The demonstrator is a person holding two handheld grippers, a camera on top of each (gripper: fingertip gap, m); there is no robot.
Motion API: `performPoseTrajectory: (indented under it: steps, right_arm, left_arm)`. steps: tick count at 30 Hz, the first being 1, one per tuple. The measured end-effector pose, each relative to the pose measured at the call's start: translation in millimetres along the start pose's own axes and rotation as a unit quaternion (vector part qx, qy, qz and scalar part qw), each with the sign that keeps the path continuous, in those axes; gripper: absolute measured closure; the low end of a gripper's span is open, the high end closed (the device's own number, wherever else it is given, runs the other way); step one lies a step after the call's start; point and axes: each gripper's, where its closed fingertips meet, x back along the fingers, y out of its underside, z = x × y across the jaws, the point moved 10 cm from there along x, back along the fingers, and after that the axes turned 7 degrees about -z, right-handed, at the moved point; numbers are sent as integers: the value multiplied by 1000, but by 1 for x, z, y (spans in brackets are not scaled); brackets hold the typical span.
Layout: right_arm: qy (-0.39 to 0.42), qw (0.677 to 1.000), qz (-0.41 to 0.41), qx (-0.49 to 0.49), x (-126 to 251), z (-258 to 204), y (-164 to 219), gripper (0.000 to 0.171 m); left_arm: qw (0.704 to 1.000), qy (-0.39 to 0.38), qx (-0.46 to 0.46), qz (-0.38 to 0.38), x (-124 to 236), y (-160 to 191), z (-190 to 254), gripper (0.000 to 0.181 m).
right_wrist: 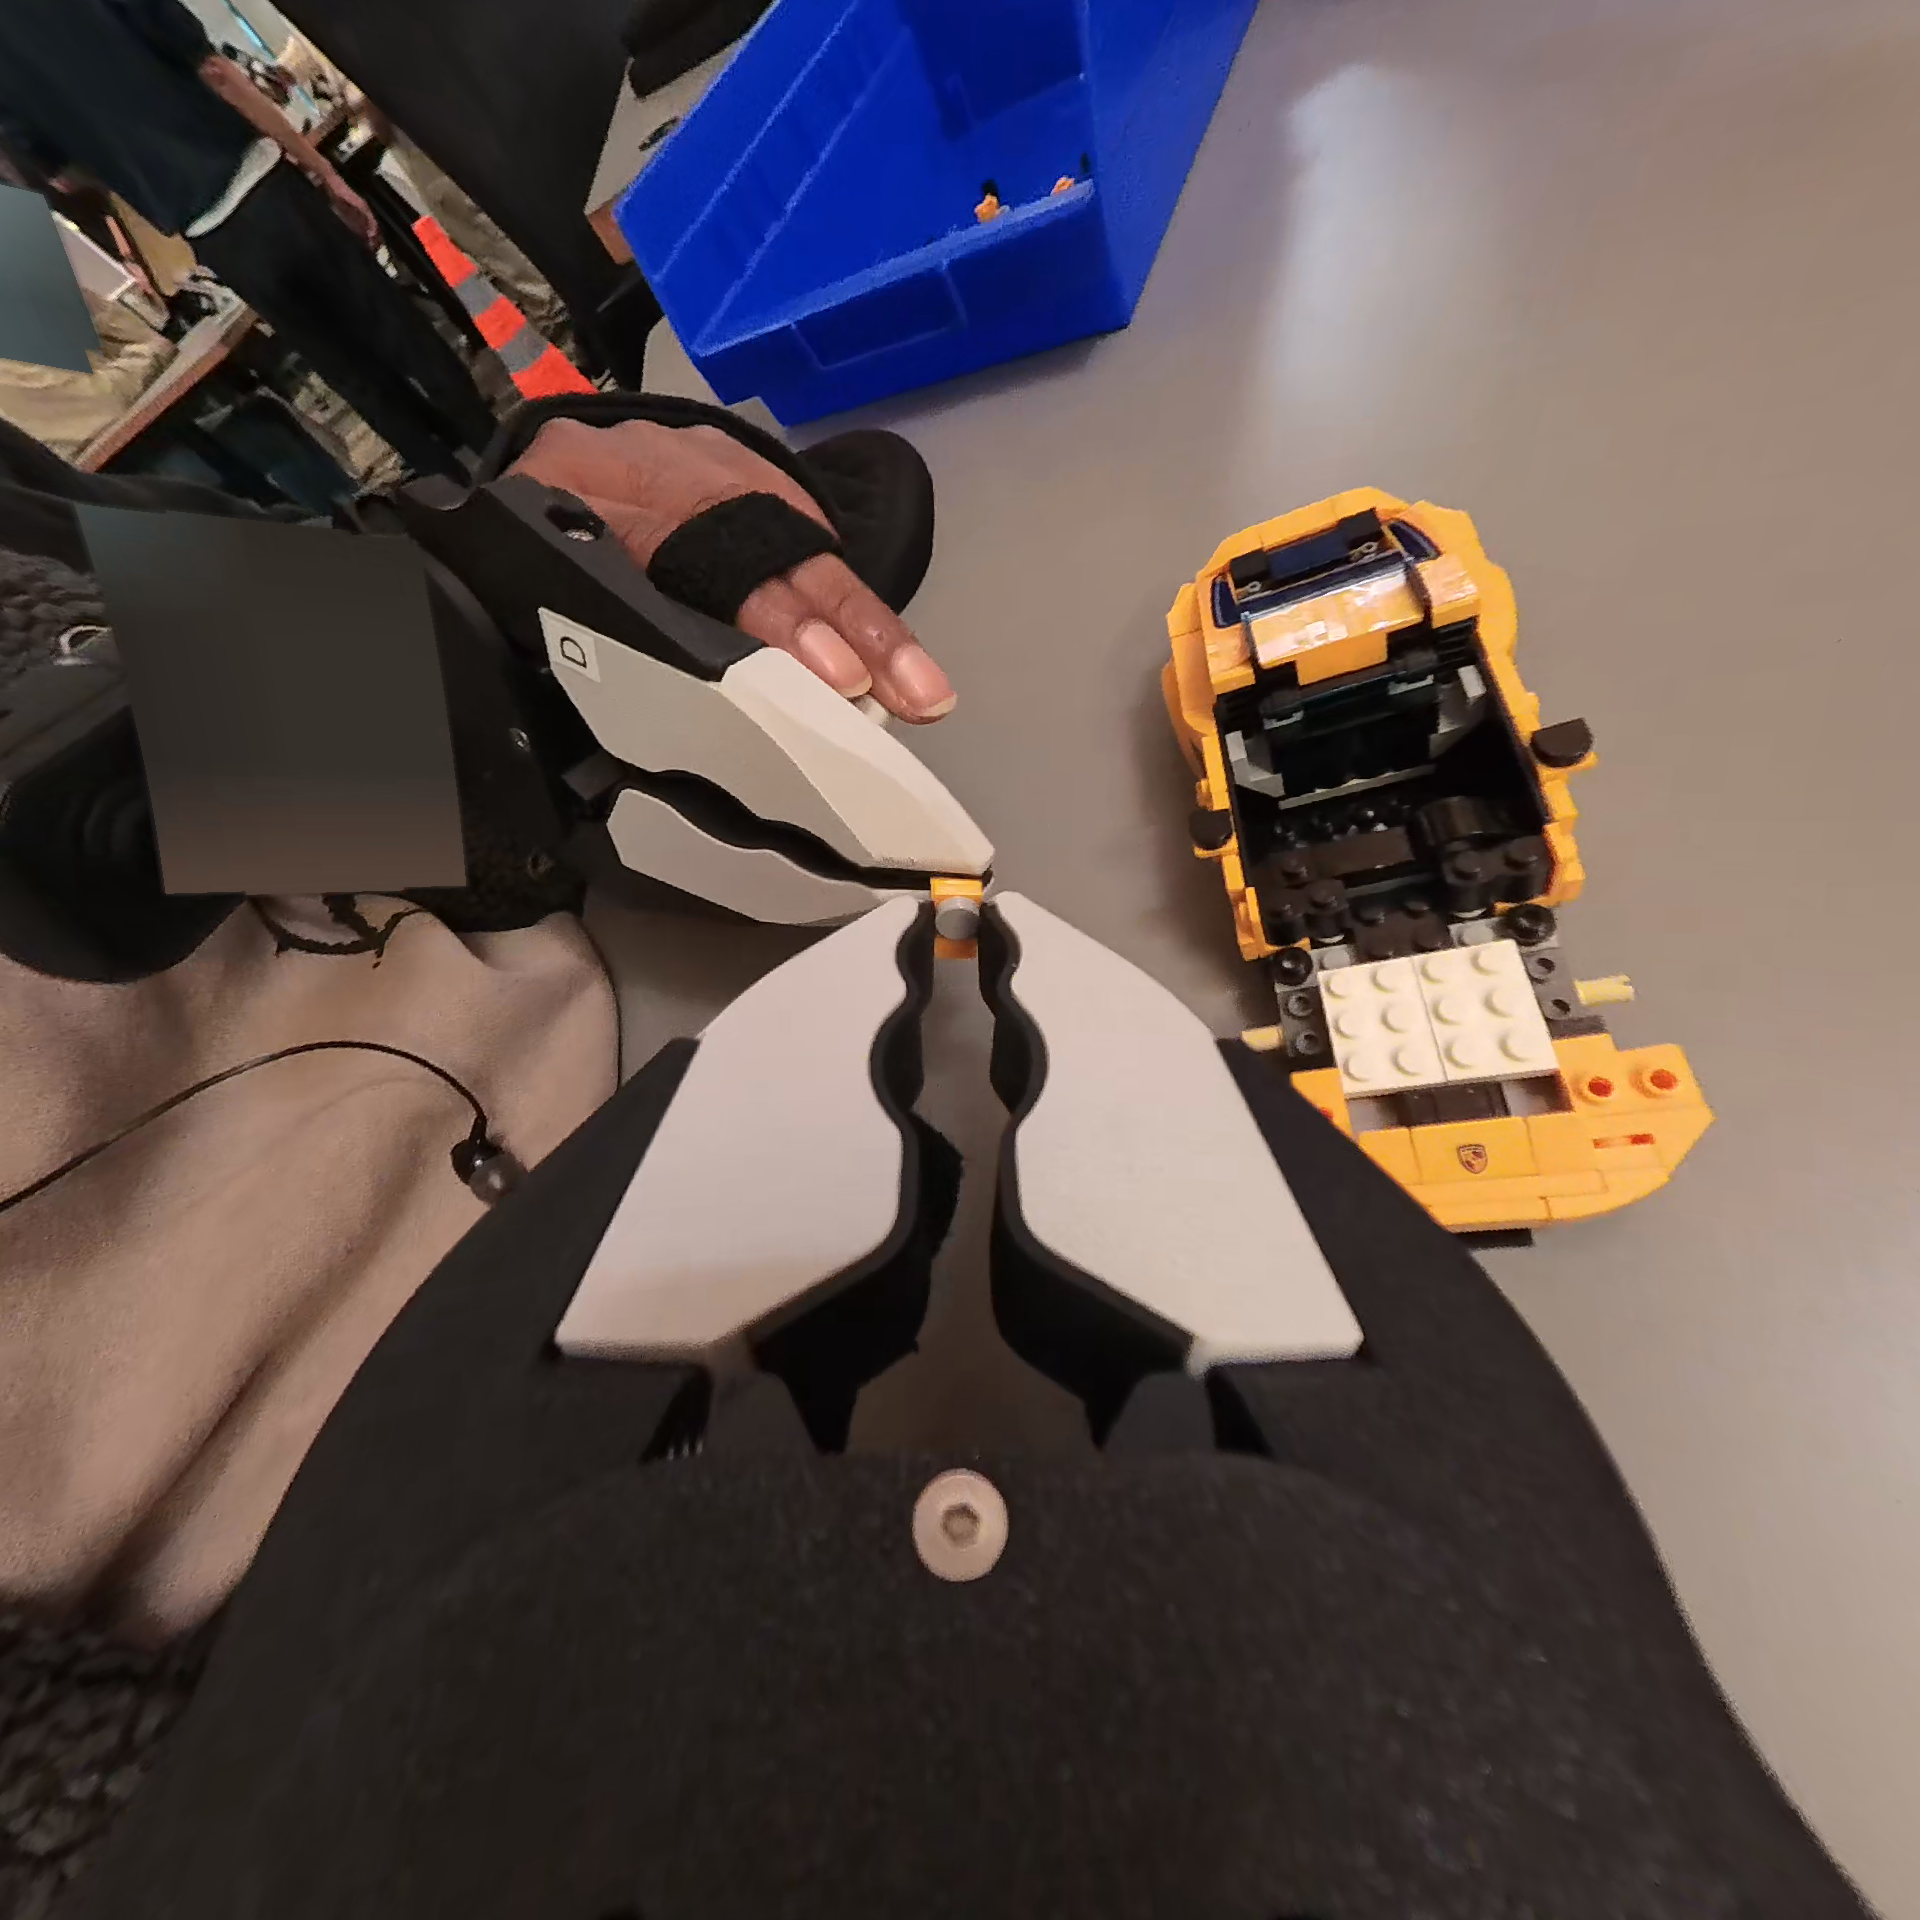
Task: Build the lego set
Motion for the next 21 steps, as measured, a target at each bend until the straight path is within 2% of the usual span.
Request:
performPoseTrajectory:
  steps: [16,19,21]
  right_arm:
    - [58,998,20,6,-5,-7,0,163]
    - [52,998,23,5,-5,-5,1,163]
    - [34,999,35,3,-3,-3,1,163]
  left_arm:
    - [999,-17,-5,-35,0,0,0,180]
    - [999,6,35,-22,-1,2,-2,180]
    - [993,44,110,9,-1,6,-9,179]
